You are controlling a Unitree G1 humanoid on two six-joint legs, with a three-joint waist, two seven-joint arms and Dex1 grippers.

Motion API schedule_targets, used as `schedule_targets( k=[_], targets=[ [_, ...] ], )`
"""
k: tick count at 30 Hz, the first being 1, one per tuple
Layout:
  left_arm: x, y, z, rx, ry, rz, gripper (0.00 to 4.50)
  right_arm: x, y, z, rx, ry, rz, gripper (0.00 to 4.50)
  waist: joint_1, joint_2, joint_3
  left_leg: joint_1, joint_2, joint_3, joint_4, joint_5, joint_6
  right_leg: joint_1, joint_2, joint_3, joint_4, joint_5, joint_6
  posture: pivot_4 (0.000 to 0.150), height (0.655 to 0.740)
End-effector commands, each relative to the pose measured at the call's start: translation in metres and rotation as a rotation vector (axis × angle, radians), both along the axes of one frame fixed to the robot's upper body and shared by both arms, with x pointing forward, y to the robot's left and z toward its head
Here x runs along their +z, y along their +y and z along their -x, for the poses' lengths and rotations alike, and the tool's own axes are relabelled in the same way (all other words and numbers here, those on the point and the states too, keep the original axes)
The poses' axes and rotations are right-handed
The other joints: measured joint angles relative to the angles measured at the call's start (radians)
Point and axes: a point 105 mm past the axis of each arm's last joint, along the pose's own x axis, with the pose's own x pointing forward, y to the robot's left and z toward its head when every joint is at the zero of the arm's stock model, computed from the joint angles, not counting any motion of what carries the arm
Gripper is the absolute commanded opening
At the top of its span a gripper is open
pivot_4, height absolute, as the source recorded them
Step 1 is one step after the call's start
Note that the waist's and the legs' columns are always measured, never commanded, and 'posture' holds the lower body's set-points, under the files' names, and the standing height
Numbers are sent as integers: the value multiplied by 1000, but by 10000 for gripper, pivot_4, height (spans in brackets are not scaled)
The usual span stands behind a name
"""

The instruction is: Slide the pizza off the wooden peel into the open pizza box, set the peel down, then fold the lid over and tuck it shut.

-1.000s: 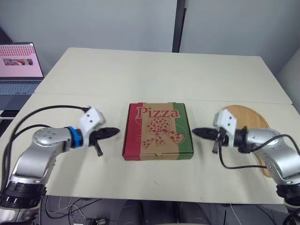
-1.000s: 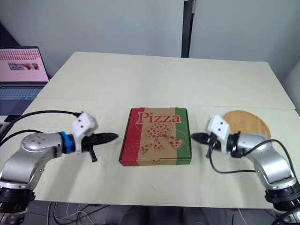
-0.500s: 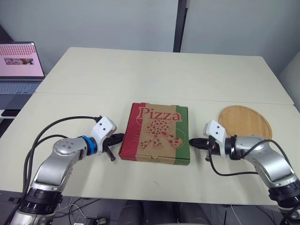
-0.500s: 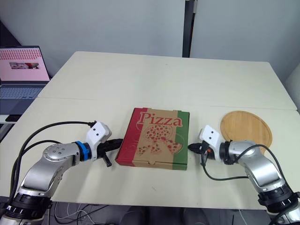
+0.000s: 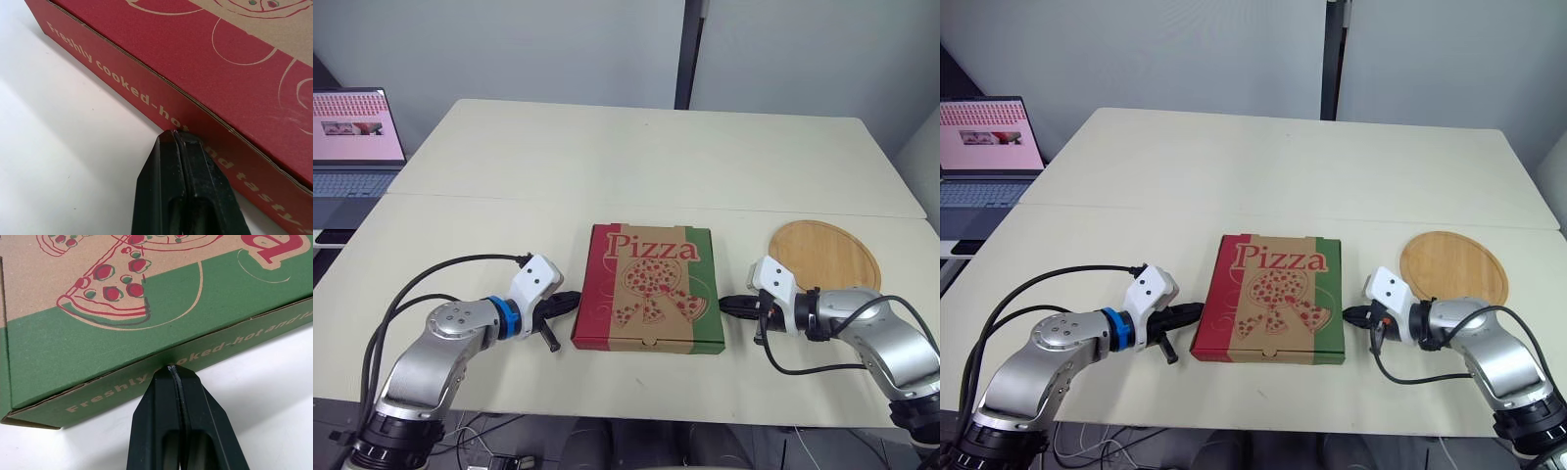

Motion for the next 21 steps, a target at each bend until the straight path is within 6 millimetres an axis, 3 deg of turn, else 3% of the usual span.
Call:
schedule_targets(
  k=[1, 6, 13, 17, 21],
  targets=[
    [13, -13, 4, -83, -48, 29, 0, 11, 12, 5, 78, -46, -36, 399, 0, 0, 0, 0, 0, 0, 0, 0, 0, 0, 0, 0, 0, 0, 0, 1500, 7400],
    [25, 28, -2, 52, -82, -15, 0, 19, -14, -2, 11, -74, -5, 399, -1, 0, 0, 0, 0, 0, 0, 0, 0, 0, 0, 0, 0, 0, 0, 1500, 7400],
    [39, 130, 6, 345, -104, -193, 0, 49, -93, -25, -182, -252, 97, 399, -2, 0, 0, 1, 0, 1, -1, 0, 0, 0, 0, 0, 0, 0, 0, 1500, 7400],
    [37, 163, 22, 410, -93, -218, 0, 60, -137, -30, -223, -308, 216, 399, -2, 0, 0, 2, 0, 3, -1, 0, 0, 0, -2, 0, -1, 0, 0, 1500, 7400],
    [36, 174, 30, 425, -82, -208, 0, 62, -172, -31, -233, -287, 344, 399, -3, 0, 0, 2, 0, 4, -1, 0, 0, 0, -2, 0, -1, 0, 0, 1500, 7400]
  ],
)
